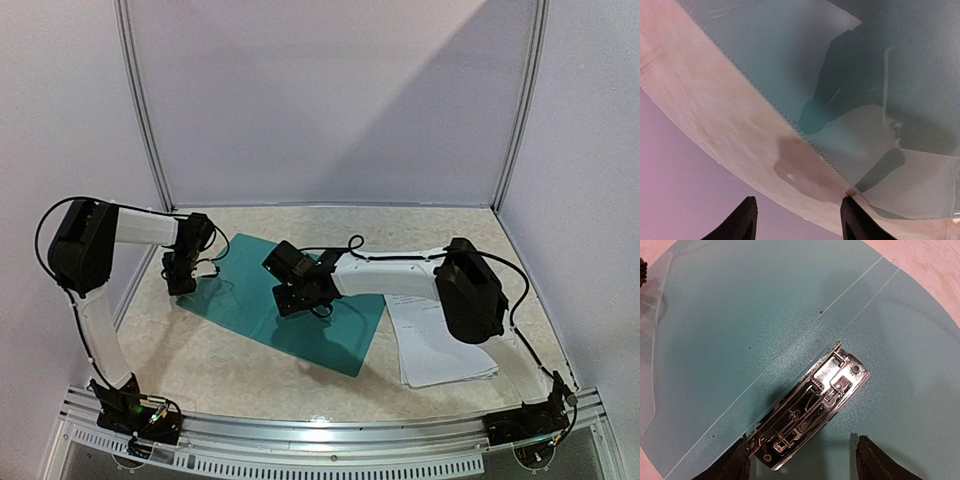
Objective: Put the files into the folder
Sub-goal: Move the folder to the center of the board.
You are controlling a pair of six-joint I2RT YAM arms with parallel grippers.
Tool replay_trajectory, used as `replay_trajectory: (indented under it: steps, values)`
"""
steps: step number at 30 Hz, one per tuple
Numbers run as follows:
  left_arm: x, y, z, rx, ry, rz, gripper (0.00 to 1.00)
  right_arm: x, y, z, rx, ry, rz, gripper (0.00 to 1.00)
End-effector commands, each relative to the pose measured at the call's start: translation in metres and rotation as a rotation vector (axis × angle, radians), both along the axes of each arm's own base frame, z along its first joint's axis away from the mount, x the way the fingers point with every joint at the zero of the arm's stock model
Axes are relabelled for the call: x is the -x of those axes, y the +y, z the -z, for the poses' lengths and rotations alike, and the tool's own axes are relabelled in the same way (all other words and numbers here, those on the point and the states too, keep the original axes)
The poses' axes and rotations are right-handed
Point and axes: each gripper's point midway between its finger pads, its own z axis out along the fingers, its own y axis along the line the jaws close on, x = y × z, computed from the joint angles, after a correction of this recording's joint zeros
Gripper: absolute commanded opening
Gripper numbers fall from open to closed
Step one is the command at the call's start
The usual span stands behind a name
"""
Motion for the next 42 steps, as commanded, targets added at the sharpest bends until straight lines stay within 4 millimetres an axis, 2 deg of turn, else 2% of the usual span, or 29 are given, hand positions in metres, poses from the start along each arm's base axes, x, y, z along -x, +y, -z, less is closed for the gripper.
replay_trajectory:
  steps: [1, 8, 12, 15, 22, 23, 27, 29, 30, 31, 32, 34, 36, 37, 38, 41, 42]
  values:
    - [0.090, -0.020, 0.038, 0.094, 0.325, 0.054, 0.58, 0.019, -0.017, -0.001, 0.054, 0.047, -0.016, 0.73]
    - [0.143, -0.036, 0.029, 0.163, 0.400, 0.058, 0.58, 0.026, -0.025, 0.012, 0.101, 0.077, -0.040, 0.73]
    - [0.162, -0.041, 0.025, 0.206, 0.405, 0.035, 0.58, 0.031, -0.022, 0.017, 0.091, 0.088, -0.077, 0.73]
    - [0.170, -0.049, 0.016, 0.266, 0.408, 0.015, 0.58, 0.030, -0.021, 0.012, 0.078, 0.085, -0.076, 0.72]
    - [0.166, -0.061, -0.018, 0.364, 0.329, 0.003, 0.60, 0.032, -0.008, 0.001, 0.008, 0.092, -0.105, 0.71]
    - [0.165, -0.062, -0.025, 0.377, 0.314, -0.003, 0.60, 0.033, -0.006, -0.002, -0.002, 0.094, -0.109, 0.71]
    - [0.157, -0.066, -0.059, 0.448, 0.218, -0.038, 0.61, 0.037, -0.001, -0.036, -0.065, 0.062, -0.138, 0.71]
    - [0.158, -0.069, -0.077, 0.489, 0.176, -0.063, 0.61, 0.040, -0.003, -0.070, -0.123, 0.028, -0.156, 0.71]
    - [0.159, -0.070, -0.085, 0.511, 0.152, -0.076, 0.62, 0.042, -0.005, -0.080, -0.140, 0.017, -0.162, 0.72]
    - [0.162, -0.070, -0.094, 0.531, 0.126, -0.087, 0.63, 0.044, -0.012, -0.102, -0.174, -0.004, -0.162, 0.72]
    - [0.165, -0.070, -0.102, 0.552, 0.097, -0.097, 0.66, 0.047, -0.019, -0.109, -0.179, -0.010, -0.157, 0.73]
    - [0.173, -0.068, -0.115, 0.582, 0.047, -0.111, 0.72, 0.055, -0.044, -0.136, -0.195, -0.040, -0.130, 0.75]
    - [0.181, -0.063, -0.125, 0.594, -0.007, -0.123, 0.83, 0.060, -0.079, -0.139, -0.135, -0.052, -0.076, 0.79]
    - [0.183, -0.060, -0.129, 0.594, -0.045, -0.128, 0.92, 0.061, -0.103, -0.132, -0.065, -0.061, -0.034, 0.82]
    - [0.184, -0.055, -0.132, 0.590, -0.085, -0.133, 0.98, 0.062, -0.125, -0.136, -0.029, -0.065, 0.003, 0.84]
    - [0.186, -0.046, -0.139, 0.586, -0.190, -0.146, 1.00, 0.072, -0.183, -0.124, 0.086, -0.002, 0.090, 0.87]
    - [0.187, -0.044, -0.142, 0.587, -0.212, -0.145, 1.00, 0.074, -0.196, -0.119, 0.116, 0.016, 0.107, 0.87]
